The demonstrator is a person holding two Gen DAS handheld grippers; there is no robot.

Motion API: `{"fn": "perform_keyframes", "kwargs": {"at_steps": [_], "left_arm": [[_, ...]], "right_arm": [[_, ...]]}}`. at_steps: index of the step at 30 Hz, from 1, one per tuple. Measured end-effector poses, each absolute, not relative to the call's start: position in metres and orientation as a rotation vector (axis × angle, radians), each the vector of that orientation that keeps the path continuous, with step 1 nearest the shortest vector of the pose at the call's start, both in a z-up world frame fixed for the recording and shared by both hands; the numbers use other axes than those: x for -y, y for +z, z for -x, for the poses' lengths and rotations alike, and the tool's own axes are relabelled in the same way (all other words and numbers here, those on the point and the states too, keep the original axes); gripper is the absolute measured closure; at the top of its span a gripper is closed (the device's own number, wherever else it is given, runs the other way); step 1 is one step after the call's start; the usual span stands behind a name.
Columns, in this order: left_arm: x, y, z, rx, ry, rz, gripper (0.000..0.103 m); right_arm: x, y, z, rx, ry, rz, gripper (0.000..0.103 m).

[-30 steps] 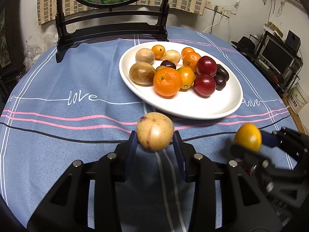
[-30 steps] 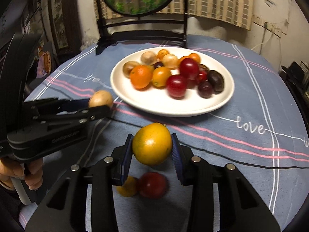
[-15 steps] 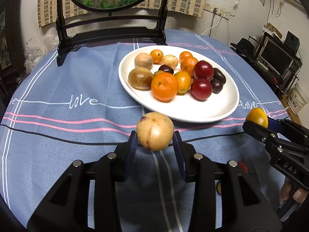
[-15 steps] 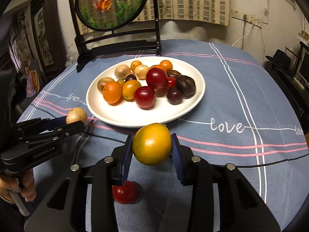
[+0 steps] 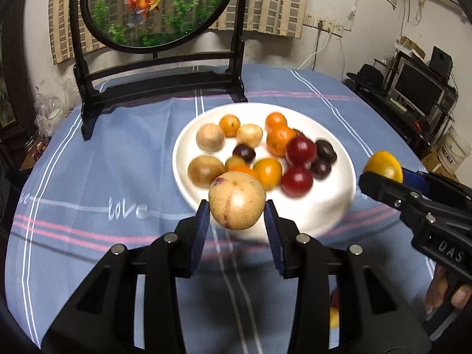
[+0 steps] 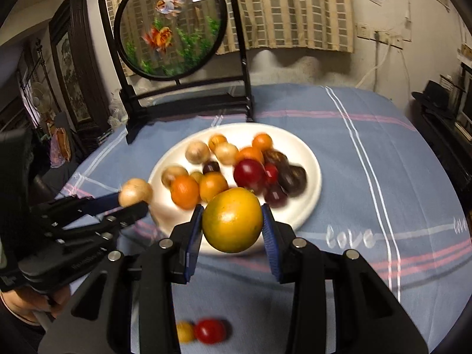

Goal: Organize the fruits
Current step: 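Carry the potato and yellow tomato onto the plate and open both tools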

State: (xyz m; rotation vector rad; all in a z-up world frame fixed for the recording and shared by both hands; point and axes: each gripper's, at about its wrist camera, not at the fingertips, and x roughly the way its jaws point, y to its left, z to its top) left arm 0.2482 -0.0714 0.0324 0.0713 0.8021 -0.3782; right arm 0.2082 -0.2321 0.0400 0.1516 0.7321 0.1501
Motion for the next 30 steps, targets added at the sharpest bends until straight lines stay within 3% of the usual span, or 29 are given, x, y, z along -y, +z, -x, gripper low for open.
{"fn": "perform_keyframes", "kwargs": {"at_steps": [13,30], "left_arm": [[0.088,0.020,-0.319,-0.846,-0.337,-0.059,0.064],[0.092,0.006,-0.336,-0.875,-0.272,-0.084,0.064]], "right_arm": [[0.224,0.024,-0.295,-0.802,0.169,-0.240,0.064],[0.218,0.015,-0.318,-0.805,0.076,-0.140,0.064]]}}
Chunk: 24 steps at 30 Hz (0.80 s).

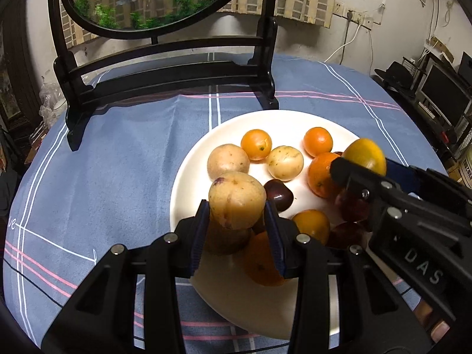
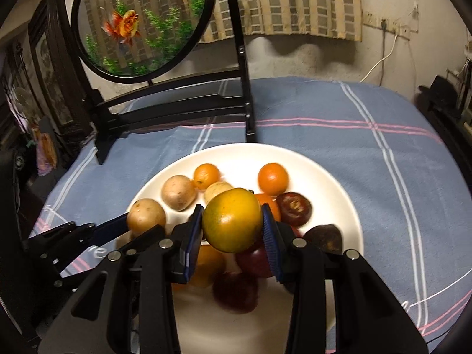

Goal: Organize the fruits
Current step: 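Carry the potato and yellow tomato onto the plate and open both tools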

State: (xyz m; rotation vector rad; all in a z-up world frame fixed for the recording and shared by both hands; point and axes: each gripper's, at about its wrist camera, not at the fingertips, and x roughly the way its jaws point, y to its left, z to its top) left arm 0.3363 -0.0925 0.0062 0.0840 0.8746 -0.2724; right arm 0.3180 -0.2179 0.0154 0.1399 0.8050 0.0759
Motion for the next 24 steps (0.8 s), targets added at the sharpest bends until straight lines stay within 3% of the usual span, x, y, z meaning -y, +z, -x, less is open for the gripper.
{"fn": "perform_keyframes", "kwargs": {"at_steps": [10,12,14,24], "left_arm": [[0.095,0.008,-0.337,-0.847,-0.255,-0.097,0.063],[0.097,0.009,-0.335,-0.831,-0.251,-0.103,0.055],[0.096,0.011,-0.333,-0.818,-0.249,-0.096,0.037],[0.078,0.025,-0.311,-0.771,-0.294,-0.018,0.020]], "right_arm": [[0.221,0.017,-0.324,-0.797,0.102,-0.170,0.058],[0.224,0.018,-0.322,-0.781,0.095,-0.181,0.053],[0.230,0.020,-0.317,-0.763,0.093,-0.216,0.052],[0.262,0.023,-0.274,-0.754,0.120,-0.316,0.049]]}}
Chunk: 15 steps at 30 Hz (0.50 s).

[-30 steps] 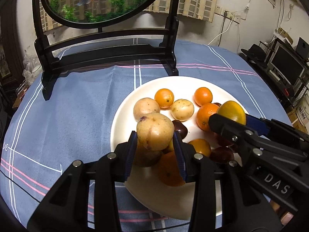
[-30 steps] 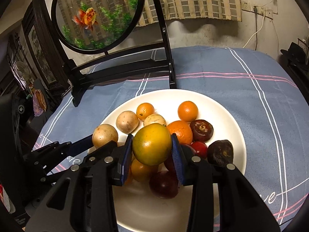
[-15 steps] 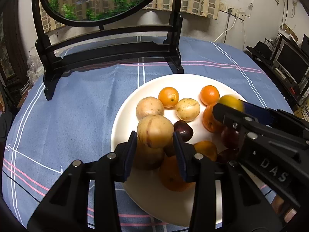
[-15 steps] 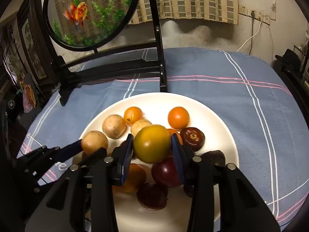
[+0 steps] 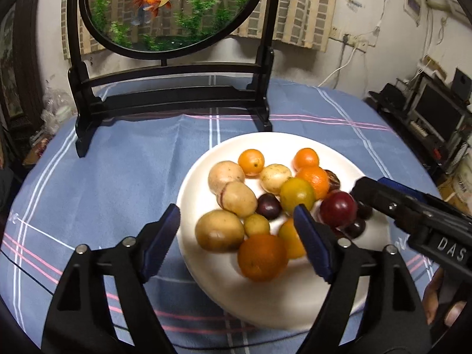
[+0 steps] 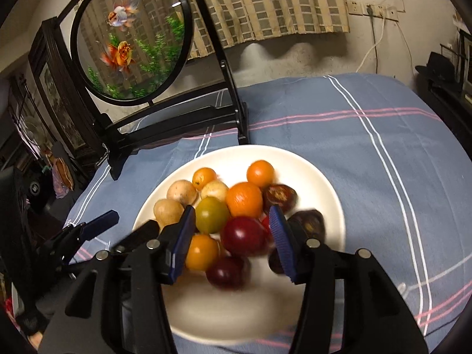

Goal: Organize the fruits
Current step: 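Carry the potato and yellow tomato onto the plate and open both tools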

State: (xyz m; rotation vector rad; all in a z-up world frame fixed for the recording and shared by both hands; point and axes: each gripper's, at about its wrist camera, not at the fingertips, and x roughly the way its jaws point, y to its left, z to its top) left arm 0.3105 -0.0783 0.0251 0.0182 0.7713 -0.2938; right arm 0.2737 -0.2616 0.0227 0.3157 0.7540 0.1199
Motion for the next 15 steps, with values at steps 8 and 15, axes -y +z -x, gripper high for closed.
{"fn": "perform_keyframes", "kwargs": {"at_steps": [8,15], "left_arm": [[0.059,0.026,-0.267,-0.787,-0.304,0.003,0.015],[0.063,0.010,-0.219,-0.803,-0.295,-0.057,0.014]], "right_arm": [[0.284,0.018,-0.222,-0.784,0.102,-0.330,0.045],[0.274,0.005,-0.180,-0.816,0.094,-0.217,0.044]]}}
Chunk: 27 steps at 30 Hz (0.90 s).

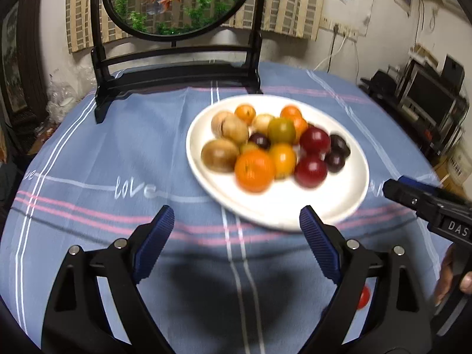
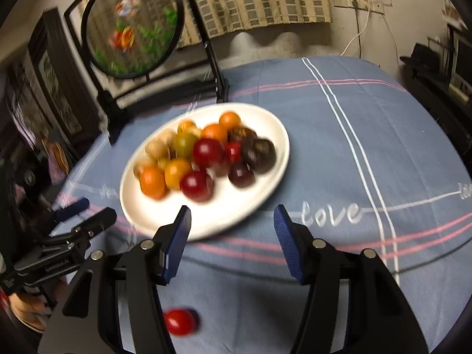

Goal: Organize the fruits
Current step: 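Carry the potato and yellow tomato onto the plate and open both tools, then grasp the red cherry tomato with the right tool while the left tool grasps a small yellow fruit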

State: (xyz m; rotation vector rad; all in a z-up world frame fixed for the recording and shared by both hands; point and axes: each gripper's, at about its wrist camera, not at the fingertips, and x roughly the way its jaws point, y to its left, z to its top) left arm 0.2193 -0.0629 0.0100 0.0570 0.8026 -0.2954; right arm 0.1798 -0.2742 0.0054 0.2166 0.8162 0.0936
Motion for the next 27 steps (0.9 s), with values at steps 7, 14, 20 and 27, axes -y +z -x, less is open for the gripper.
{"fn": "perform_keyframes", "kwargs": {"at_steps": [7,14,20,27], "left_arm": [[0.066,-0.004,-0.195,-0.818,-0.308,-0.097,0.014],[0.065,-0.015,-0.195,-0.825,-0.319,-0.118,0.013],[0.065,-0.018,-0.198,-0.842,-0.312,-0.130,0.013],[0.064,-0.019,-0.198,-0.852,-0.308,-0.130,0.013]], "right_arm": [[0.258,-0.011,-0.156,-0.878,0.218,-0.118,0.044],[0.232,-0.006,-0.134,-0.905,0.393,0.055,0.044],[0.217,-0.018,-0.124,-0.948,0.416,0.190,0.044],[0.221,-0.027,-0.125,-0.984,0.403,0.203,0.044]]}}
